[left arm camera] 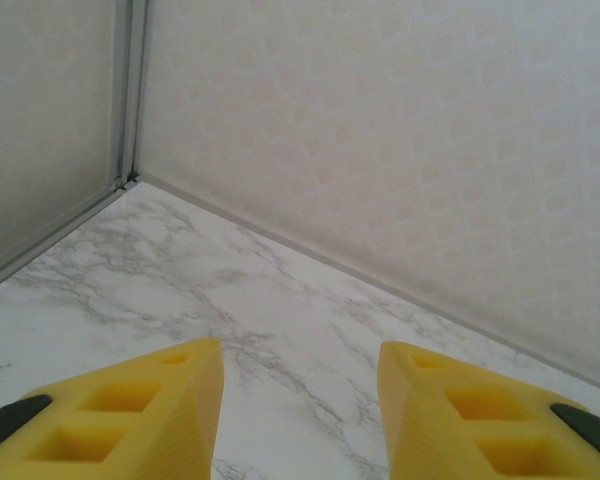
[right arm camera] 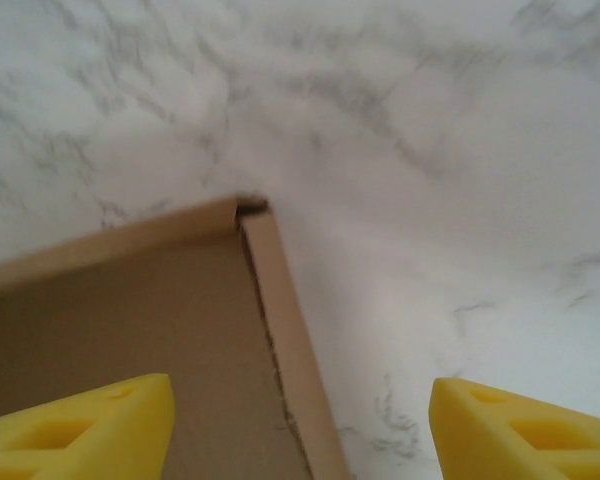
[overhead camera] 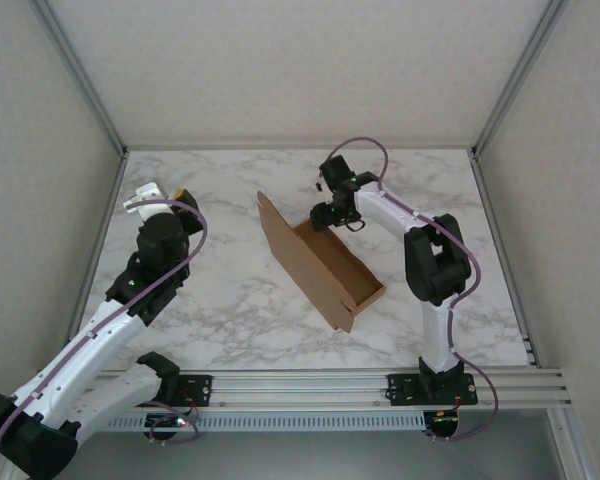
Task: Fold the paper box
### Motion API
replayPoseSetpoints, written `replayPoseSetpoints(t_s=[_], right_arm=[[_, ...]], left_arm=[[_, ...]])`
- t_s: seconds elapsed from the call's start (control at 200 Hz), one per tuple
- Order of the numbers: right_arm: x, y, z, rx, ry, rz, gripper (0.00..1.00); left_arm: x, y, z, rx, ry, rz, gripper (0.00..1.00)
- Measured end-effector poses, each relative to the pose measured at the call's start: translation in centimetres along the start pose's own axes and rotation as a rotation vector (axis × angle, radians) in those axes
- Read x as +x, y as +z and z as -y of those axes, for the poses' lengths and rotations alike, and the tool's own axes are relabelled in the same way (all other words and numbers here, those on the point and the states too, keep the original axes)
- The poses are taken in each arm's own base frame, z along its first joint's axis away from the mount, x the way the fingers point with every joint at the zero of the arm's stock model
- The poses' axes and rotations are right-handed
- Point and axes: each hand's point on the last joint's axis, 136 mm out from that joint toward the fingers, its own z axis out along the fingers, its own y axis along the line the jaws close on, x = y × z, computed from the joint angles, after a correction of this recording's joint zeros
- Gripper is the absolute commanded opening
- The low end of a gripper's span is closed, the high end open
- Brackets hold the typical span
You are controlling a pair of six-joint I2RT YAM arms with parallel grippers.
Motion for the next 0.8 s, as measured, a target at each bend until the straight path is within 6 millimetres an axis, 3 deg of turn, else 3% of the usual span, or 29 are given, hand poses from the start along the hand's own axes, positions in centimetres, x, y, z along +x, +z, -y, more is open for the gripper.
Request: replayPoseSetpoints(t_s=[0.14,0.27,0.446,0.571,0.681,0.801], right_arm=[[1.3,0.7,-0.4,-0.024,0.005,-0.052,0.61],[1.7,1.7,0.5,-0.006,0.082,-0.071,0.55],[4.2,2.9,5.6,0.027,0.382,-0.082,0.5],[7.2,2.1,9.1,0.066,0.625,-0.073,0.5],[10.1,0.3,8.5,0.058,0.779,-0.039,0.52],[12.5,-1.8,6.2,-0.023,0.892,-0.006,0.62]], left_arm=[[0.3,0.1,0.2,0.01,0.003,-0.01,0.45],[0.6,0.3,0.3,0.009,0.003,-0.018,0.45],[0.6,0.3,0.3,0.011,-0.008,-0.018,0.45],[0.6,0.3,0.3,0.01,-0.013,-0.018,0.45],[0.5,0.3,0.3,0.009,-0.015,-0.017,0.45],[0.5,0.3,0.3,0.007,-0.017,-0.017,0.44]])
